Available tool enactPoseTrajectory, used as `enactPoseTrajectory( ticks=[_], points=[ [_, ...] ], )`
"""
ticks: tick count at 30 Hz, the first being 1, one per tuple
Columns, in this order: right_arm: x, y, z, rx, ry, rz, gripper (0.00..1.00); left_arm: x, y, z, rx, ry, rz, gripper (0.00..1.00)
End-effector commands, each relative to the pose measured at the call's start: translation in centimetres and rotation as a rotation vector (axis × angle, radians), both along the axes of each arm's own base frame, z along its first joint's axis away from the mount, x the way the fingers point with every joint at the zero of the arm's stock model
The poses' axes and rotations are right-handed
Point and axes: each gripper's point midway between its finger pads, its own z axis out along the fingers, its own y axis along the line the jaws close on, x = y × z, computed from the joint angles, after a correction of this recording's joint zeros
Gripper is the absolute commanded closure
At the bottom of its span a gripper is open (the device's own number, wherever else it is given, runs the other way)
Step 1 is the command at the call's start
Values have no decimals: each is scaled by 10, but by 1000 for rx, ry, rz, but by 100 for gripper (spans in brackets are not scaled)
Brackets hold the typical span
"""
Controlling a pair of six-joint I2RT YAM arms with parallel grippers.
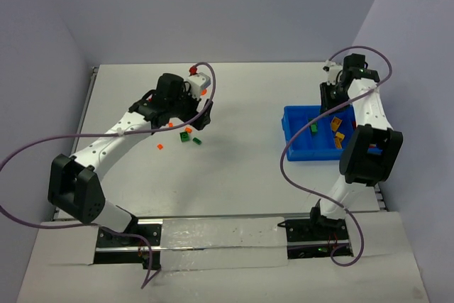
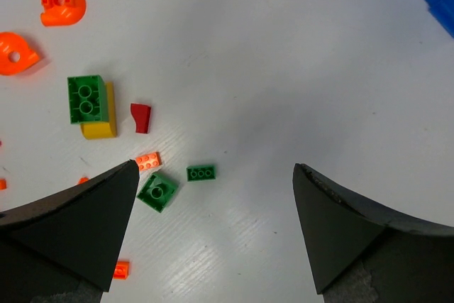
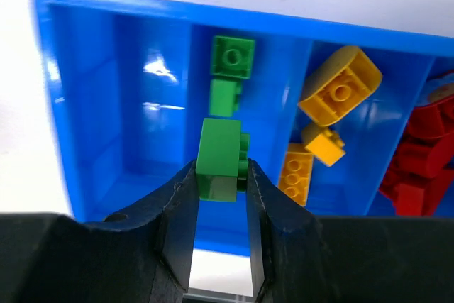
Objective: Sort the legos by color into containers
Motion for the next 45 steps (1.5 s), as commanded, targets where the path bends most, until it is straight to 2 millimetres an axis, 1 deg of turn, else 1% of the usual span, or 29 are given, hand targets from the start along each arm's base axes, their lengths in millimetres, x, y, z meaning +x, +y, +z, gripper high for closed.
enactPoseTrajectory(
  ticks=[1, 3, 7, 9, 11, 12, 14, 16, 17, 19, 20, 23, 27, 28, 29, 30, 32, 33, 34, 37, 41, 45],
  points=[
    [12, -14, -19, -96, 12, 0, 95, 26, 15, 5, 24, -25, 126, 2],
    [14, -15, -27, -113, 26, 1, 91, 33, 19, -3, 43, -16, 155, 3],
    [17, -15, -39, -126, 48, -3, 85, 55, 32, -23, 99, 21, 221, 9],
    [17, -14, -41, -128, 54, 0, 76, 64, 39, -31, 114, 30, 245, 11],
    [16, -12, -43, -133, 62, 6, 69, 73, 42, -39, 128, 36, 251, 12],
    [15, -10, -44, -136, 63, 11, 61, 78, 44, -42, 132, 38, 256, 13],
    [14, -8, -42, -139, 62, 17, 48, 87, 46, -50, 145, 50, 263, 14],
    [13, -4, -39, -140, 61, 25, 40, 97, 51, -60, 163, 72, 274, 15],
    [13, -4, -37, -141, 56, 26, 39, 98, 52, -61, 166, 74, 276, 15],
    [13, 1, -32, -137, 49, 32, 35, 108, 57, -70, 174, 91, 283, 16],
    [14, 3, -29, -138, 43, 34, 34, 110, 59, -68, 170, 86, 284, 16],
    [13, 14, -18, -119, 29, 43, 28, 115, 58, -77, 175, 101, 264, 22],
    [14, 31, 7, -84, -19, 60, 20, 125, 58, -86, 185, 107, 257, 23],
    [15, 45, 18, -58, -44, 82, 15, 130, 57, -91, 182, 118, 254, 25],
    [15, 49, 22, -56, -54, 86, 13, 130, 58, -92, 185, 122, 252, 25],
    [14, 57, 30, -42, -71, 98, 13, 135, 58, -97, 184, 133, 249, 27],
    [12, 65, 38, -31, -84, 108, 12, 138, 57, -102, 181, 146, 241, 29],
    [12, 70, 41, -27, -89, 116, 8, 140, 56, -104, 179, 149, 236, 29],
    [10, 75, 44, -19, -95, 123, 1, 142, 55, -106, 176, 153, 226, 29],
    [11, 80, 49, -12, -105, 128, 0, 143, 52, -111, 175, 165, 209, 29],
    [11, 82, 50, -3, -101, 128, 0, 145, 51, -119, 180, 182, 206, 30],
    [13, 84, 53, 8, -108, 128, 0, 146, 52, -129, 185, 201, 212, 35]
  ],
)
